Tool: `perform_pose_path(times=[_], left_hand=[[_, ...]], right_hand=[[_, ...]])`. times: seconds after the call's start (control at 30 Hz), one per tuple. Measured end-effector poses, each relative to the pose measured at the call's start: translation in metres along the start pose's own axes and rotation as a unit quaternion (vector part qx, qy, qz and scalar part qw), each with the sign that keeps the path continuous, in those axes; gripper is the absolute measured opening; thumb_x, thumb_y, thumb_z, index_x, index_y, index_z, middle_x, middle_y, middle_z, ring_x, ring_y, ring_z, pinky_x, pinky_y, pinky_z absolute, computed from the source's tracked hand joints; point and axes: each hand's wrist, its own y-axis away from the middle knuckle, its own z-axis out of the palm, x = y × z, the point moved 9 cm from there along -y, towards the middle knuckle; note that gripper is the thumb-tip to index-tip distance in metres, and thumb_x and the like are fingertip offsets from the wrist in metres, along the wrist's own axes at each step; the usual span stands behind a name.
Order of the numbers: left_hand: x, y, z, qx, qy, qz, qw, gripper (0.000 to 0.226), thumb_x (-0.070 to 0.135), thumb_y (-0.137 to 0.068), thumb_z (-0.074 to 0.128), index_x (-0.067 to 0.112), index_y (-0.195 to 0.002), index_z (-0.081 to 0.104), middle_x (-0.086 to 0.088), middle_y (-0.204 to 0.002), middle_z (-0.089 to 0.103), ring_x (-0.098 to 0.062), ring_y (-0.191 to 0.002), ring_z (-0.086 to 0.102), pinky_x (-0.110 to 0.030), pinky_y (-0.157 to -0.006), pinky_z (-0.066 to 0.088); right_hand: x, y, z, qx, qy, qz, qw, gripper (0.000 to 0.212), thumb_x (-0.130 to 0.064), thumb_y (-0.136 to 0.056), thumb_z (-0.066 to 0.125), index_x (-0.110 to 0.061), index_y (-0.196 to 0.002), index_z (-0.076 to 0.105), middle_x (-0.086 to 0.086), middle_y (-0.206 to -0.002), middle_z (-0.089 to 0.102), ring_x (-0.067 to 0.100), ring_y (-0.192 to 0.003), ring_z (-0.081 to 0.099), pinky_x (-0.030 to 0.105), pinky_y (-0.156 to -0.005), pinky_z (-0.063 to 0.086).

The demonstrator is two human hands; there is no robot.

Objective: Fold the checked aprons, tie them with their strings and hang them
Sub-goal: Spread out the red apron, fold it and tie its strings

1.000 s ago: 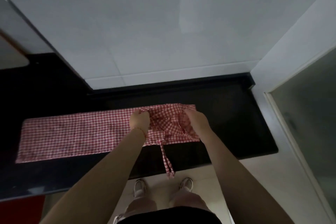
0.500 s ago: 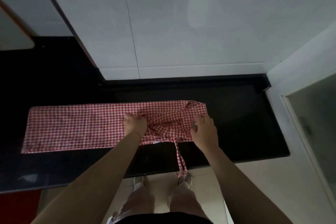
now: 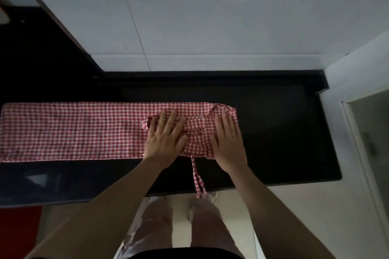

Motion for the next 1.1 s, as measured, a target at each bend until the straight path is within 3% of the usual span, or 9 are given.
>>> perform_pose_path(times=[0.2, 0.3, 0.37, 0.47, 0.6, 0.73, 0.83, 1.0, 1.1], left_hand=[[0.041, -0.013, -0.001, 0.013, 0.035, 0.053, 0.998, 0.072, 0.068, -0.095, 0.003, 0.032, -0.157, 0.007, -0.002, -0.165, -0.002, -0.026, -0.151, -0.010, -0.046, -0.122, -0.002], [0.078, -0.010, -0.001, 0.006, 0.016, 0.135, 0.991, 0.089, 0.079, -0.086, 0.026, 0.030, -0.157, 0.008, -0.009, -0.165, 0.003, -0.034, -0.151, 0.000, -0.053, -0.121, 0.003], [0.096, -0.010, -0.004, 0.017, -0.011, 0.167, 0.986, 0.092, 0.075, -0.078, 0.044, 0.029, -0.155, 0.021, -0.015, -0.159, 0.023, -0.039, -0.145, 0.022, -0.058, -0.119, 0.011], [0.120, -0.015, -0.024, 0.044, -0.020, 0.163, 0.985, 0.076, 0.068, -0.078, 0.047, 0.030, -0.143, 0.039, -0.013, -0.139, 0.048, -0.033, -0.126, 0.048, -0.063, -0.113, 0.022], [0.128, -0.025, -0.033, 0.033, -0.023, 0.156, 0.987, 0.052, 0.051, -0.089, 0.037, 0.032, -0.137, 0.045, -0.011, -0.128, 0.058, -0.030, -0.116, 0.057, -0.058, -0.104, 0.039], [0.124, -0.034, -0.022, 0.003, -0.036, 0.132, 0.991, 0.056, 0.044, -0.087, 0.052, 0.026, -0.140, 0.042, -0.012, -0.126, 0.059, -0.031, -0.112, 0.059, -0.050, -0.091, 0.049], [0.123, -0.035, -0.019, 0.002, 0.004, 0.096, 0.995, 0.063, 0.040, -0.083, 0.059, 0.018, -0.140, 0.043, -0.012, -0.124, 0.057, -0.032, -0.110, 0.057, -0.049, -0.090, 0.050], [0.109, -0.036, -0.024, -0.013, 0.086, 0.040, 0.995, 0.074, 0.041, -0.086, 0.061, 0.008, -0.146, 0.034, -0.015, -0.143, 0.037, -0.032, -0.129, 0.035, -0.047, -0.111, 0.037], [0.101, -0.033, -0.029, -0.011, 0.106, 0.040, 0.993, 0.076, 0.050, -0.085, 0.062, 0.011, -0.145, 0.036, -0.010, -0.146, 0.034, -0.026, -0.133, 0.032, -0.044, -0.113, 0.035]], right_hand=[[0.050, 0.003, -0.003, -0.024, 0.027, 0.004, 0.999, 0.067, -0.052, -0.105, 0.013, -0.016, -0.158, -0.004, 0.007, -0.166, -0.010, 0.021, -0.152, -0.011, 0.041, -0.124, -0.001], [0.095, 0.008, -0.015, -0.038, 0.038, 0.010, 0.999, 0.066, -0.050, -0.105, 0.015, -0.018, -0.158, -0.007, 0.005, -0.165, -0.013, 0.021, -0.152, -0.013, 0.042, -0.124, -0.002], [0.121, 0.012, -0.023, -0.036, 0.027, 0.022, 0.999, 0.065, -0.044, -0.105, 0.024, -0.017, -0.159, 0.001, 0.006, -0.166, -0.004, 0.022, -0.153, -0.006, 0.044, -0.124, 0.004], [0.156, 0.019, -0.042, -0.022, -0.012, 0.060, 0.998, 0.066, -0.043, -0.099, 0.027, -0.012, -0.157, 0.018, 0.009, -0.164, 0.014, 0.024, -0.152, 0.010, 0.047, -0.123, 0.016], [0.166, 0.021, -0.053, -0.008, -0.050, 0.084, 0.995, 0.072, -0.044, -0.091, 0.021, -0.009, -0.153, 0.029, 0.011, -0.161, 0.026, 0.026, -0.150, 0.020, 0.045, -0.123, 0.017], [0.138, 0.013, -0.075, 0.076, -0.051, 0.077, 0.993, 0.058, -0.035, -0.092, 0.028, -0.007, -0.141, 0.045, 0.015, -0.151, 0.040, 0.030, -0.144, 0.032, 0.047, -0.121, 0.023], [0.087, 0.008, -0.073, 0.082, -0.052, -0.020, 0.995, 0.052, -0.039, -0.098, 0.037, -0.010, -0.139, 0.046, 0.012, -0.152, 0.040, 0.028, -0.146, 0.029, 0.051, -0.120, 0.022], [0.033, 0.002, -0.032, -0.047, 0.033, -0.154, 0.986, 0.103, -0.076, -0.076, 0.054, -0.014, -0.153, 0.025, 0.010, -0.159, 0.026, 0.029, -0.149, 0.020, 0.055, -0.120, 0.015], [0.028, -0.003, -0.032, -0.056, 0.061, -0.155, 0.985, 0.106, -0.076, -0.072, 0.062, -0.013, -0.150, 0.029, 0.011, -0.154, 0.032, 0.030, -0.144, 0.028, 0.055, -0.118, 0.021]])
